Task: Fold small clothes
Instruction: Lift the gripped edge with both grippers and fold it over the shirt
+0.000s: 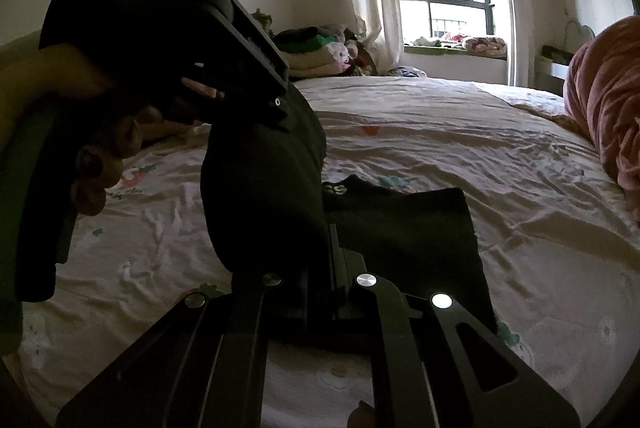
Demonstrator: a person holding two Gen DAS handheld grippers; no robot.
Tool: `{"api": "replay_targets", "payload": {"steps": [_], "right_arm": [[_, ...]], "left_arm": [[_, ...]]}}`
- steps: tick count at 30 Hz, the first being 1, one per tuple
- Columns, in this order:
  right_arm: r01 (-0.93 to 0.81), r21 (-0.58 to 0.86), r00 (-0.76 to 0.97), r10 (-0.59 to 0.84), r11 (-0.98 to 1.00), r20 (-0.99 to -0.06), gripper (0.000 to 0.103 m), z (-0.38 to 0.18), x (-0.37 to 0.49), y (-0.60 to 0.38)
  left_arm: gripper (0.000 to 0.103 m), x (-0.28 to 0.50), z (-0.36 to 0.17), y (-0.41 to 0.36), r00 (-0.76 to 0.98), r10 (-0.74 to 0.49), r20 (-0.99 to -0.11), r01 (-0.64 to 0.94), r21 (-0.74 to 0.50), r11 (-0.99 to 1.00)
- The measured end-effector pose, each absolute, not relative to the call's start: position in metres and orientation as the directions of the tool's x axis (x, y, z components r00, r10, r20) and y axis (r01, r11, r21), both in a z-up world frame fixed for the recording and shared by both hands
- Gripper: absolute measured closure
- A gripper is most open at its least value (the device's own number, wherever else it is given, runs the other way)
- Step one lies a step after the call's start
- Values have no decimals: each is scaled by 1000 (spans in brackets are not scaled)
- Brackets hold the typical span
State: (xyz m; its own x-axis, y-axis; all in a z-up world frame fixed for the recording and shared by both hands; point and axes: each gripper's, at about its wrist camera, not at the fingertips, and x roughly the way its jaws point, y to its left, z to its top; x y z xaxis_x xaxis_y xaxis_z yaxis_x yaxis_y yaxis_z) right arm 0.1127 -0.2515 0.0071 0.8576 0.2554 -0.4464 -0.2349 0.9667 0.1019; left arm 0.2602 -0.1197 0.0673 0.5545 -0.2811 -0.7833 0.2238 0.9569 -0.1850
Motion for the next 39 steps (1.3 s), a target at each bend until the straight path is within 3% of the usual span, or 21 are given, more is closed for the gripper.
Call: {"api": "replay_targets", "payload": {"steps": [39], "right_arm": [[-97,314,802,261,945,-537,97,-35,128,-306]], "left_arm": [[88,282,25,-195,468,-268,-842,291,-140,946]]}}
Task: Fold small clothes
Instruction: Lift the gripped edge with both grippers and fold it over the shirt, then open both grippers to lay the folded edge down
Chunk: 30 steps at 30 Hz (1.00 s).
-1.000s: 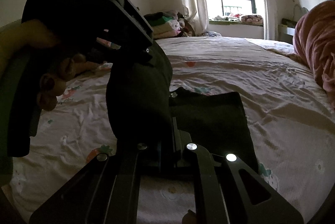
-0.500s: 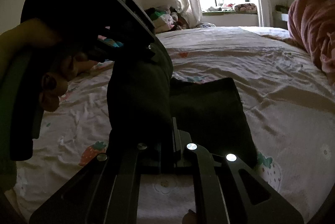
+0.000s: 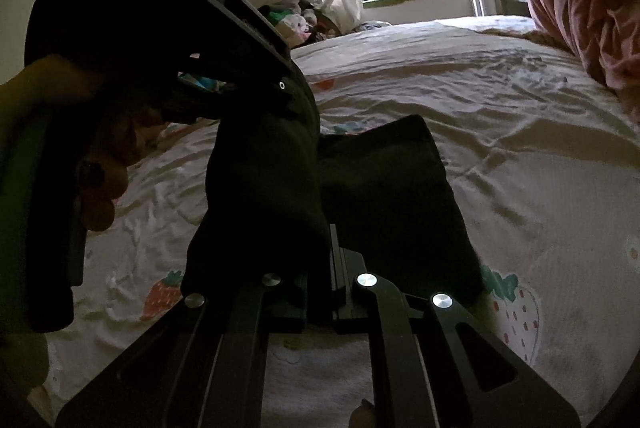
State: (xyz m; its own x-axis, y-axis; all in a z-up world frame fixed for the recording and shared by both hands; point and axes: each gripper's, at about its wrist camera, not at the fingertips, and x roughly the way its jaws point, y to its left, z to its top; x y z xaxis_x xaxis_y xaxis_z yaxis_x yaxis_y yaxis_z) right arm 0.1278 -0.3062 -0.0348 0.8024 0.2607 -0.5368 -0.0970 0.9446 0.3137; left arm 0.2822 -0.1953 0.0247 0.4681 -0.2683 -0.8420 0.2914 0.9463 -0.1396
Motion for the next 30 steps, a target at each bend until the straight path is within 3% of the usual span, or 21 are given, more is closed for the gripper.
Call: {"api": "replay_targets", "payload": {"steps": [9,17,30], "right_arm": [[-55,395,784,284,917,-551,96,-46,132,-319],[-1,516,749,342,857,-567,95,-63,140,-337],[65,555,734,337,829,-590,81,-72,141,-346]], "left_arm": [[84,289,13,-208,441,-269,-856,314,-133,940],[72,298,-3,-225,400,-279,-873,342,-140,929],[51,309,-25,-234,344,-311,-886,356,-184,916]]}}
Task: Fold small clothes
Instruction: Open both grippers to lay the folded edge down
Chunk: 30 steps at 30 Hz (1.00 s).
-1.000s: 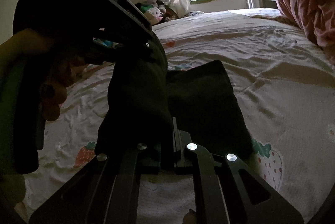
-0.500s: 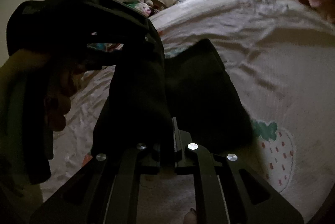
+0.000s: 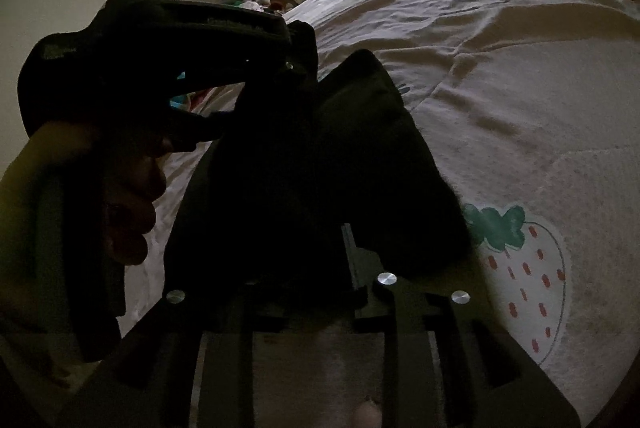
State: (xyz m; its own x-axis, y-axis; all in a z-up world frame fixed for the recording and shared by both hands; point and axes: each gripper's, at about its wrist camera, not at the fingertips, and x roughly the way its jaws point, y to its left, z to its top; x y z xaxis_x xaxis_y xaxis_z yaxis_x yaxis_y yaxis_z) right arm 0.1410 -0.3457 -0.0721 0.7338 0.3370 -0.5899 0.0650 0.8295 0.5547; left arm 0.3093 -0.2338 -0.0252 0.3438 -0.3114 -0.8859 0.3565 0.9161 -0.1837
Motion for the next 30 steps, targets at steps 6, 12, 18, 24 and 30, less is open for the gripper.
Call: {"api": "replay_targets", "payload": {"steps": [6,12,18,24,30], "right_arm": [[81,568,736,335,819,-588,74,-72,138,-350],[75,588,744,347,806,-571,55,-73,139,-354],[43,604,769,359,796,-528,32,-64,136,-361],[61,579,777,326,813,-539,21,-53,139,-366],[8,539,736,360,842,-573,14,-12,139,-371]], "left_arm": [[34,306,-21,-229,334,-367,-868,358,-244,901],[26,301,-7,-213,341,-439,-831,335,-329,883],[24,284,8,-165,398,-451,-799,277,-364,889],[22,256,9,-111,484,-362,-797,202,-301,932],[21,235,-3,-90,507,-314,-803,188,-252,949]]}}
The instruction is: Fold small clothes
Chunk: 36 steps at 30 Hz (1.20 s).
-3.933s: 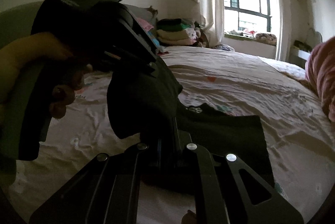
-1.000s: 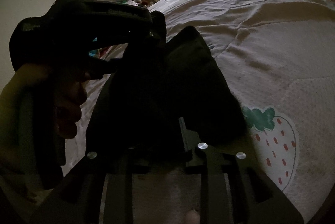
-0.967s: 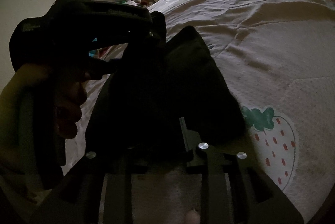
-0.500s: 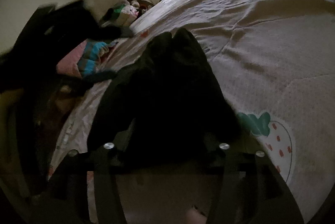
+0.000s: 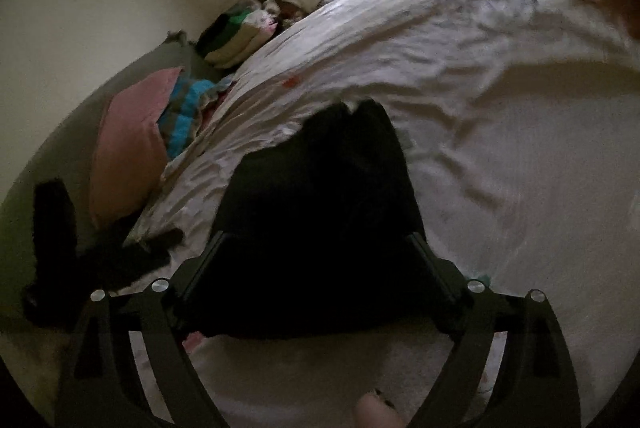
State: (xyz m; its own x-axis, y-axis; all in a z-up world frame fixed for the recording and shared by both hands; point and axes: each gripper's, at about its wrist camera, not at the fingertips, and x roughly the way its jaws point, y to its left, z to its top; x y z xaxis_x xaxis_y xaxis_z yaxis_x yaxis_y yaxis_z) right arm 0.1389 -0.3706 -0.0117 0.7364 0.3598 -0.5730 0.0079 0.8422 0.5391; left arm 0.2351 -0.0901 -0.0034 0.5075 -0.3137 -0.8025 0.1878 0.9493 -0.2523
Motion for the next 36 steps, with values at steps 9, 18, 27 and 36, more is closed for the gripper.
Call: {"api": "replay_targets", "payload": {"steps": [9,18,27,36], "right_arm": [[-43,366,645,306,929,-700,44,3,226,-371],[-40,353,558,314,935,-768,52,-31,271,-357],[-147,346,631,357,927,-688,96,-4,259,-360],[-105,224,648,237,969,-724,97,-15,258,-378]], "left_arm": [[21,225,-22,-92,502,-320,-803,190,-258,947],[19,225,-34,-102,494,-297,-817,202,-224,953],[19,223,-29,-113,493,-311,-812,229,-224,947],[19,217,-39,-132,462,-328,-824,265,-225,938]]}}
